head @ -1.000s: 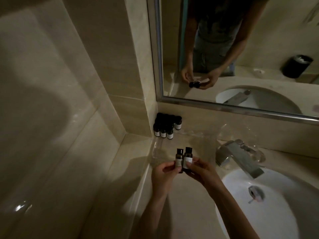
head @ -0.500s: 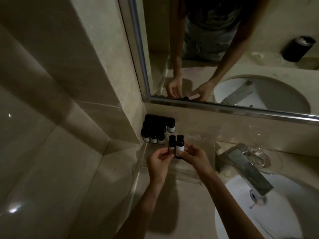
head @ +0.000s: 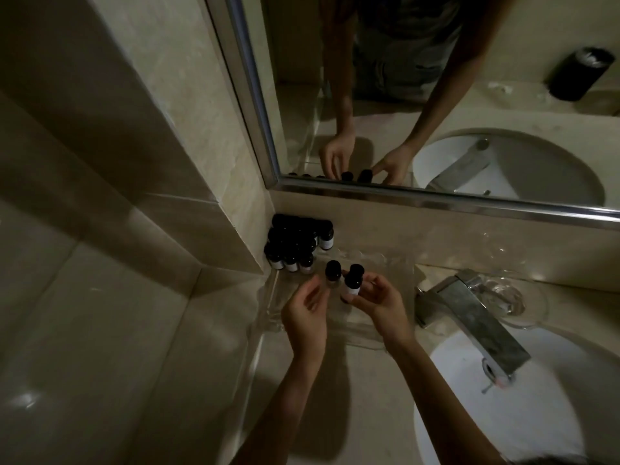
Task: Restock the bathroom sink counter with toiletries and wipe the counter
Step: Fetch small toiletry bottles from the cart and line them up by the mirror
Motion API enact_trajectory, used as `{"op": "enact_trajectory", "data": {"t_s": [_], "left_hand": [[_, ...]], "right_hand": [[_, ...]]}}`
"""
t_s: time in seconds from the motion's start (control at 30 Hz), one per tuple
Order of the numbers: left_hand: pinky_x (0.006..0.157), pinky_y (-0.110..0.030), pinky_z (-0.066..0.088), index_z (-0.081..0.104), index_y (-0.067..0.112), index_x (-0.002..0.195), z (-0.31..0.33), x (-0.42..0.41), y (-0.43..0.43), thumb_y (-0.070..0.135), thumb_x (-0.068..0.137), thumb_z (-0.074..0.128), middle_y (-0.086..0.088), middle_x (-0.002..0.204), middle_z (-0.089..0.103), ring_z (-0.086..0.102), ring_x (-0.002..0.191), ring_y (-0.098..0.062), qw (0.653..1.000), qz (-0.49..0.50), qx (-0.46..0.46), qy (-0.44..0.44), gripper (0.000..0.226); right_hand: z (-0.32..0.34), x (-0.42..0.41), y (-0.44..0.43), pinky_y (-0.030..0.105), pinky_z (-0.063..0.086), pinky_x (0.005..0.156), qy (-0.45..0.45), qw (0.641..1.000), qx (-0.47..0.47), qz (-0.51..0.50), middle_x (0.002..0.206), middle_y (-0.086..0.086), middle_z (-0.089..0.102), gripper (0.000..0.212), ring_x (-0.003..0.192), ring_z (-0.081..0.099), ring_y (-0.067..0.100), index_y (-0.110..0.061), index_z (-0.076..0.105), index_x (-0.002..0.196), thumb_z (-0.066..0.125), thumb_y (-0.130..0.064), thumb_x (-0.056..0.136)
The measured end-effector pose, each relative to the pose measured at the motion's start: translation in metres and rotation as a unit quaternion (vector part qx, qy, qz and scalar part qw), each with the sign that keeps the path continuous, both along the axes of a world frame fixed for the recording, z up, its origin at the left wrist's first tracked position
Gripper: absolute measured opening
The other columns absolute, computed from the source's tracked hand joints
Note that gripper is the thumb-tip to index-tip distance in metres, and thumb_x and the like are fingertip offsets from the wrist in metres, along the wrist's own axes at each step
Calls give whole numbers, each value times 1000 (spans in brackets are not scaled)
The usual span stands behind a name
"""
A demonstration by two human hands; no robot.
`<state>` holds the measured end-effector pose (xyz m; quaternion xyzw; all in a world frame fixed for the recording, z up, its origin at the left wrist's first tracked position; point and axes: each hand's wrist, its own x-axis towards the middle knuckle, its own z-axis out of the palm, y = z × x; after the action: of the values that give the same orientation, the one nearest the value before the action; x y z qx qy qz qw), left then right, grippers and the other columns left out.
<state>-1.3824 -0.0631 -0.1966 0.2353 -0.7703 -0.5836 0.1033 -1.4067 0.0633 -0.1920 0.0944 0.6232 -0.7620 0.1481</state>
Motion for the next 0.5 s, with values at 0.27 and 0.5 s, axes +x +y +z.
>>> {"op": "enact_trajectory", "data": {"t_s": [0.27,0.5], "left_hand": [[82,-20,52,65,29,105,32,18,13,14,98,49,1,107,72,66,104,-8,945,-52,318,-61,23],[101,-32,46,66,21,117,32,2,11,18,96,52,0,112,70,64,110,-11,948,-57,306,-72,25]], "right_hand": [[-2,23,-2,20,53,81,-2,999,-50,-7,114,6,70,36,109,65,17,1,50,120,63,-2,86],[-3,10,-12,35,50,95,-18,997,-70,17,115,9,69,39,110,64,23,-4,50,125,62,-8,88]]}}
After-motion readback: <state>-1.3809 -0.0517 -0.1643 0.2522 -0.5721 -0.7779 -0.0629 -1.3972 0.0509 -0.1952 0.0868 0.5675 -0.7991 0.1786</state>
